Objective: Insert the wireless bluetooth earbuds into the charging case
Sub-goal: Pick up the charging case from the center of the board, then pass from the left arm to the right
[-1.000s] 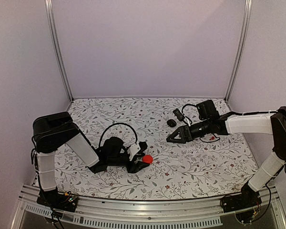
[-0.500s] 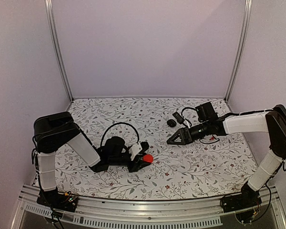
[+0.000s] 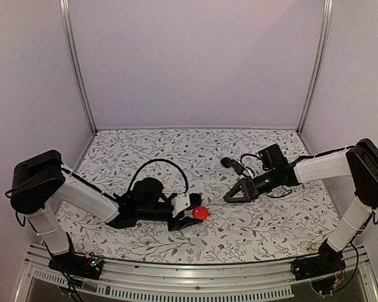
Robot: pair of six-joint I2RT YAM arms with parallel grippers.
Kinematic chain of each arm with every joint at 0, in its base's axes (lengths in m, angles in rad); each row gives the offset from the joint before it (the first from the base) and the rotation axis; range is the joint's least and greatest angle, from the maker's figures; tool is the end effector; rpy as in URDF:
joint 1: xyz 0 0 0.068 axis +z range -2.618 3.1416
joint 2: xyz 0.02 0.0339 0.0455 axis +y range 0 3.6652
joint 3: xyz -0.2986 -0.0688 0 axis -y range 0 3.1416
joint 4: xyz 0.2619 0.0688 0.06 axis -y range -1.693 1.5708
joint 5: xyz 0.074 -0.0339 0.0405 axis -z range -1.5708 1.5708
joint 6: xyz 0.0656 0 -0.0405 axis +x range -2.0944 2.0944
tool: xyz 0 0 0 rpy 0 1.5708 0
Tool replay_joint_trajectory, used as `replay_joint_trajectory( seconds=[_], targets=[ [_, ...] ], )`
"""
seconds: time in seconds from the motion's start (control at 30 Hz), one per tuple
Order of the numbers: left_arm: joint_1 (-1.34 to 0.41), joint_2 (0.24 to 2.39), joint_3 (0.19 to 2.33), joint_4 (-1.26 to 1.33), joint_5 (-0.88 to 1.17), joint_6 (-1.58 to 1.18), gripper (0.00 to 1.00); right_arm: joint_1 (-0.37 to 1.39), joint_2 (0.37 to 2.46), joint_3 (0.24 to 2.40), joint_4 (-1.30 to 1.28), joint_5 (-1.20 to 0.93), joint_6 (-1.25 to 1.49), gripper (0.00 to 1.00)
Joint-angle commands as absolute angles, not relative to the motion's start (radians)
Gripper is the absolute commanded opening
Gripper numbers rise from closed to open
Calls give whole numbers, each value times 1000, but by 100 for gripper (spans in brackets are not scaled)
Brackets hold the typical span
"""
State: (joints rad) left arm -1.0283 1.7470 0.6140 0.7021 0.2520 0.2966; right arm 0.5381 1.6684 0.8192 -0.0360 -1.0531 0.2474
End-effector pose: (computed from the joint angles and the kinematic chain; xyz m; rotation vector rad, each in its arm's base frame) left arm 0.1732 -0.3190 0.1383 1.3949 1.5171 -0.7139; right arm 0.2581 0.2204 0.1713 -0.8490 2.3265 1.6335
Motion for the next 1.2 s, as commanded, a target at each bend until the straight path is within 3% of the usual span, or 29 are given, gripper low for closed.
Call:
replay_joint_trajectory(
  seconds=[0.0, 0.4, 0.63, 1.17],
  targets=[
    [-1095, 1676, 670, 520, 227, 399, 31, 590, 1628, 799, -45, -1164, 249, 69],
    [-1210, 1541, 786, 303, 165, 516, 31, 713, 1591, 811, -65, -1230, 242, 62],
    [-1232, 1528, 797, 281, 156, 533, 30, 738, 1580, 831, -85, -1237, 224, 46],
    [-1256, 1532, 805, 262, 141, 546, 29, 794, 1621, 868, -77, -1249, 231, 36]
  ],
)
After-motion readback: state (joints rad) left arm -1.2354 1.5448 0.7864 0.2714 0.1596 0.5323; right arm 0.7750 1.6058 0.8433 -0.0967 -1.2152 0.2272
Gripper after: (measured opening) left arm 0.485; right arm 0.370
